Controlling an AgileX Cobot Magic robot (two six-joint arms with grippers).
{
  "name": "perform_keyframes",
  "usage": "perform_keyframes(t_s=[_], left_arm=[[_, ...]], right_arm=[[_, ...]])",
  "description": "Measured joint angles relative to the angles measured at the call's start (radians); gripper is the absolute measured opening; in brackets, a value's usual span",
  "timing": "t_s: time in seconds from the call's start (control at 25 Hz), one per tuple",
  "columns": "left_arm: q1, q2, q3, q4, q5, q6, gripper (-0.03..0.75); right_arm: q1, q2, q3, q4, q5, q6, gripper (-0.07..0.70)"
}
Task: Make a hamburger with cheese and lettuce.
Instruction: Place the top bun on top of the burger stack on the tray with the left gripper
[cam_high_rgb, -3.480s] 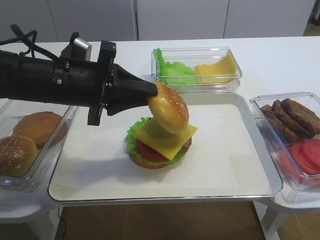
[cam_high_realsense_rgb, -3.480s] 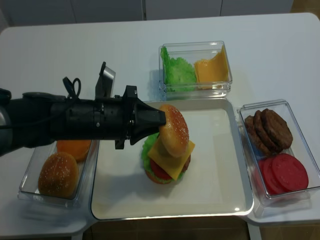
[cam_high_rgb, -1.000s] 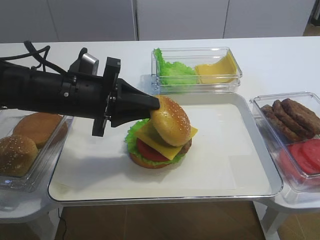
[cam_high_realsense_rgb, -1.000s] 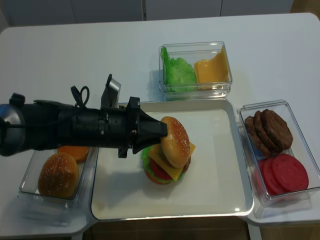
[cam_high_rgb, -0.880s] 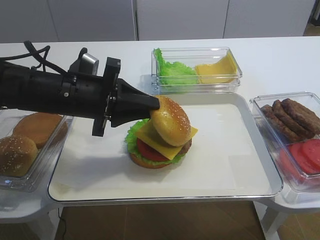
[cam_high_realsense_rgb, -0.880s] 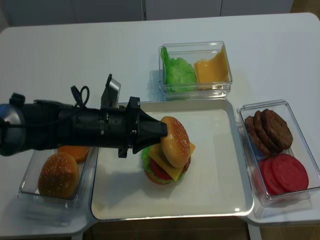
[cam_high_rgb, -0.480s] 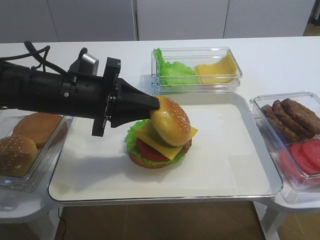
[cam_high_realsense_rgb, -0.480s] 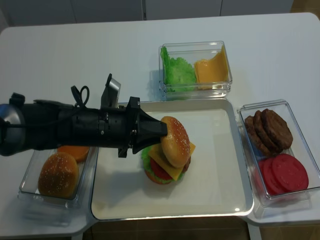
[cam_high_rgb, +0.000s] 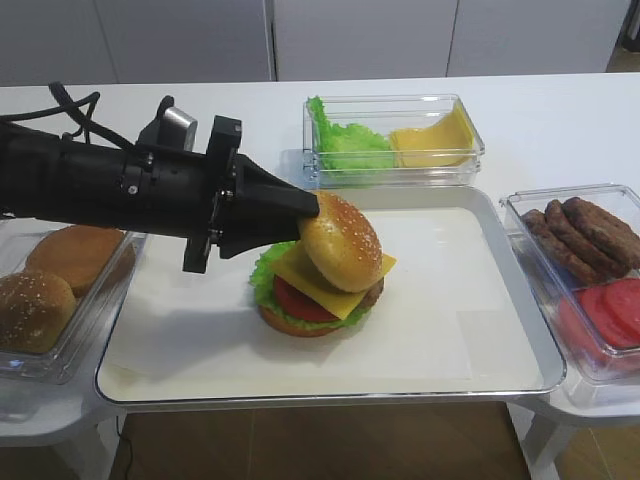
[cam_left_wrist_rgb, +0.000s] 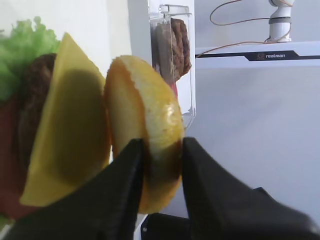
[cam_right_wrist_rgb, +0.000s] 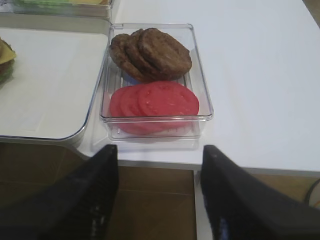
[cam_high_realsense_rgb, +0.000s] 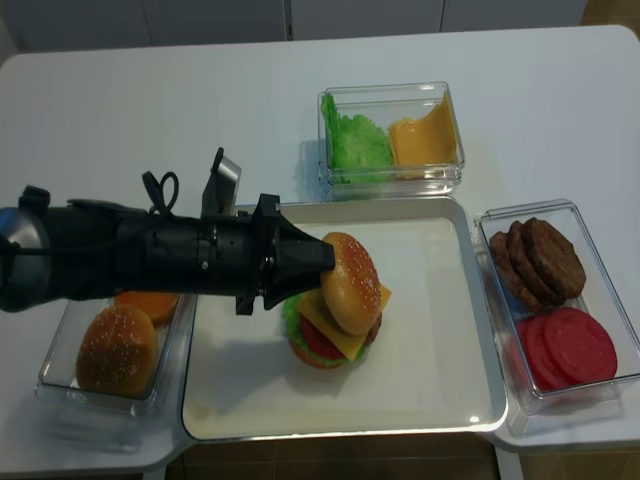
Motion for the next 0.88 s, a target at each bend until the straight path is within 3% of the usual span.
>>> perform_keyframes(t_s=[0.4, 0.76, 0.88], left_arm=[[0.026, 0.000, 0.000, 0.044, -0.002, -0.002, 0.291], [0.027, 0.000, 0.000, 0.097, -0.004, -0.021, 0.300], [0.027, 0.000, 0.000, 0.101, -0.031, -0.037, 0.300]], right_arm=[[0.000, 0.000, 0.000, 0.000, 0.000, 0.000, 0.403], [0.000, 0.000, 0.000, 0.000, 0.000, 0.000, 0.403], [0.000, 0.000, 0.000, 0.000, 0.000, 0.000, 0.402]])
